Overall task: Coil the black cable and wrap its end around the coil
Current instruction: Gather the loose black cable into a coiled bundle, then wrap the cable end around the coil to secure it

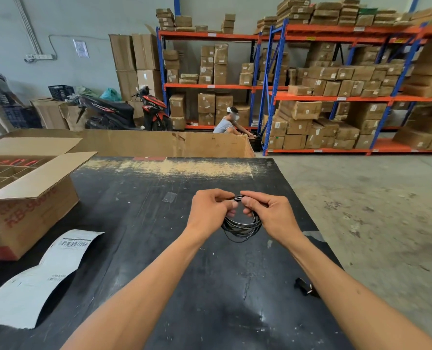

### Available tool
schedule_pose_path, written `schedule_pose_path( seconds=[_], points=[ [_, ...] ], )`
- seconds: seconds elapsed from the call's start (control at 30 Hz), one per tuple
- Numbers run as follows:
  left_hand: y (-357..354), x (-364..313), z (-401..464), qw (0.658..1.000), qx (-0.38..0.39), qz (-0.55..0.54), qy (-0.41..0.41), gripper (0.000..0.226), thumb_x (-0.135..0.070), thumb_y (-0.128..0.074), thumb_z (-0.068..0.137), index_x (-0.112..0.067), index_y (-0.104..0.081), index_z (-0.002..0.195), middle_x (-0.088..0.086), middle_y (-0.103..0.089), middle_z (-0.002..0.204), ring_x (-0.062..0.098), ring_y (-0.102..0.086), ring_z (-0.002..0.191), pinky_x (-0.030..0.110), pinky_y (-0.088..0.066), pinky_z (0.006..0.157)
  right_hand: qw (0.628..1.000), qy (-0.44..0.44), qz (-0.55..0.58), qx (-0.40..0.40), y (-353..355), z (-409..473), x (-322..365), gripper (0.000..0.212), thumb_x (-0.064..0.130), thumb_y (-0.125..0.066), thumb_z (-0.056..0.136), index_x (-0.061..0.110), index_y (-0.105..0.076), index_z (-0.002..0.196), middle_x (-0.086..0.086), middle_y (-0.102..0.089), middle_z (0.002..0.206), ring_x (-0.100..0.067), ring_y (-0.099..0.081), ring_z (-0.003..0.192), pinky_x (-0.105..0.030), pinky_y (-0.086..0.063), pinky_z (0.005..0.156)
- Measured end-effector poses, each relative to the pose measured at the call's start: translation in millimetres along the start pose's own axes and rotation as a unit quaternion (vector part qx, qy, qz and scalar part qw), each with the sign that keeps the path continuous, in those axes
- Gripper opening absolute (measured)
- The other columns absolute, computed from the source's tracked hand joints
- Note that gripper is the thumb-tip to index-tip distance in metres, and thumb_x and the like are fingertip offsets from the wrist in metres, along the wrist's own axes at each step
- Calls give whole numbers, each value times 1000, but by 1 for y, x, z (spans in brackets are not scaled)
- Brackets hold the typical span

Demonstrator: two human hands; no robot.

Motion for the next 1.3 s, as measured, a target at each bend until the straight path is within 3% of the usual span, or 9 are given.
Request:
schedule_pose_path(
  seconds=[0.2, 0.5, 0.67, 0.77, 0.9, 1.0, 1.1, 1.2, 1.3],
  points=[
    [-12, -7, -5, 976, -6, -199, 85, 6, 1, -76, 78, -1, -74, 84, 16, -74, 72, 23, -72, 65, 27, -60, 65, 998, 5, 18, -59, 3, 0, 3, 23, 8, -76, 92, 31, -81, 92, 6, -80, 74, -5, -71, 64, -17, -58, 64],
    [-30, -4, -3, 994, -37, -76, 65, 2, 2, -72, 81, 1, -71, 82, 9, -69, 62, 15, -65, 55, 22, -55, 57, 984, -117, 134, -15, 14, -4, -8, 15, 3, -73, 93, 14, -81, 99, -7, -80, 81, -13, -74, 75, -22, -62, 72],
    [-45, 11, -10, 995, -19, -60, 72, 6, 2, -71, 81, -3, -72, 78, 6, -69, 60, 12, -64, 54, 20, -53, 56, 973, -191, 130, 14, 38, -7, -27, 22, 25, -62, 102, 12, -79, 107, -9, -82, 102, -20, -79, 94, -30, -64, 82],
    [-42, 10, -6, 996, -25, -56, 68, 10, 2, -71, 80, -5, -71, 75, 6, -69, 60, 12, -63, 53, 21, -54, 57, 974, -220, 47, 8, 48, -3, -37, 27, 36, -59, 102, 19, -79, 103, -5, -82, 102, -15, -79, 93, -28, -63, 82],
    [-41, 15, -8, 997, -36, -38, 63, 10, 2, -71, 81, -6, -71, 74, 7, -68, 61, 12, -63, 53, 20, -54, 56, 969, -202, -132, 45, 69, -7, -50, 18, 23, -64, 98, 20, -81, 91, -2, -80, 88, -9, -72, 75, -24, -60, 71],
    [-82, 32, -37, 996, 0, -25, 83, 12, 1, -70, 82, -7, -70, 73, 8, -68, 63, 11, -62, 51, 19, -53, 55, 925, -205, -310, 76, 119, -47, -69, 10, 21, -72, 90, 23, -82, 90, 11, -74, 70, -5, -65, 67, -25, -51, 71],
    [-84, 39, -40, 996, -6, -13, 93, 12, 0, -70, 82, -8, -70, 72, 7, -69, 63, 10, -63, 51, 18, -52, 54, 869, -215, -421, 146, 120, -57, -75, 16, 19, -76, 83, 24, -82, 98, 3, -78, 87, -12, -70, 84, -24, -52, 81],
    [-81, 45, -38, 995, -5, -10, 95, 11, 0, -70, 81, -8, -71, 72, 5, -69, 61, 10, -63, 51, 18, -52, 54, 828, -225, -479, 186, 110, -67, -79, 26, 30, -79, 78, 27, -82, 103, 3, -79, 102, -18, -73, 100, -31, -57, 93],
    [-83, 50, -43, 995, -7, -8, 98, 11, -2, -71, 80, -9, -71, 72, 5, -70, 63, 11, -65, 54, 20, -53, 56, 786, -217, -535, 220, 104, -80, -88, 44, 37, -79, 81, 30, -73, 124, -1, -73, 122, -25, -68, 115, -35, -56, 96]
  ],
)
Point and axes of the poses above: each hand's wrist, its own z-axis towards the middle knuckle, its own y-axis out of the back of the hand, x = y × z, the point moved 2 cm from there along z, towards the middle knuckle
